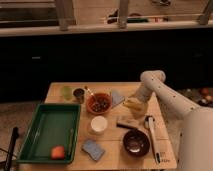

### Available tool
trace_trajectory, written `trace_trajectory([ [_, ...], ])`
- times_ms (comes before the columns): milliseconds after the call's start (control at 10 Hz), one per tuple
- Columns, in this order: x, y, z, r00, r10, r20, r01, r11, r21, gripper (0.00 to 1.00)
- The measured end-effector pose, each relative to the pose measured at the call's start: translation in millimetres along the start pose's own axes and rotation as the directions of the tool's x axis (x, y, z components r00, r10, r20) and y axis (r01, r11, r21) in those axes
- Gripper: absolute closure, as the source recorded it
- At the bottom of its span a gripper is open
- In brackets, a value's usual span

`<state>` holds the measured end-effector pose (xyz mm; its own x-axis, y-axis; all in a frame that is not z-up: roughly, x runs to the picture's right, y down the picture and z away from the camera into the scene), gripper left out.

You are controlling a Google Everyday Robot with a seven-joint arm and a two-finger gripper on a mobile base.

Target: Place banana in paper cup

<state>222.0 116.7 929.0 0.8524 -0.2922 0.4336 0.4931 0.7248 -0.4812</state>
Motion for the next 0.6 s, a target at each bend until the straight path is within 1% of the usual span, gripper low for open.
trace_trajectory([
  [200, -3.7, 0.0, 0.5, 1.0, -0.006, -0.002, 0.006, 1.0, -0.001, 0.38],
  [500, -4.1, -2.0, 1.8, 1.0, -0.003, -0.004, 0.003, 1.0, -0.006, 0.68],
  [600, -3.8, -0.2, 2.4, 1.0, -0.003, -0.001, 0.003, 1.0, -0.016, 0.78],
])
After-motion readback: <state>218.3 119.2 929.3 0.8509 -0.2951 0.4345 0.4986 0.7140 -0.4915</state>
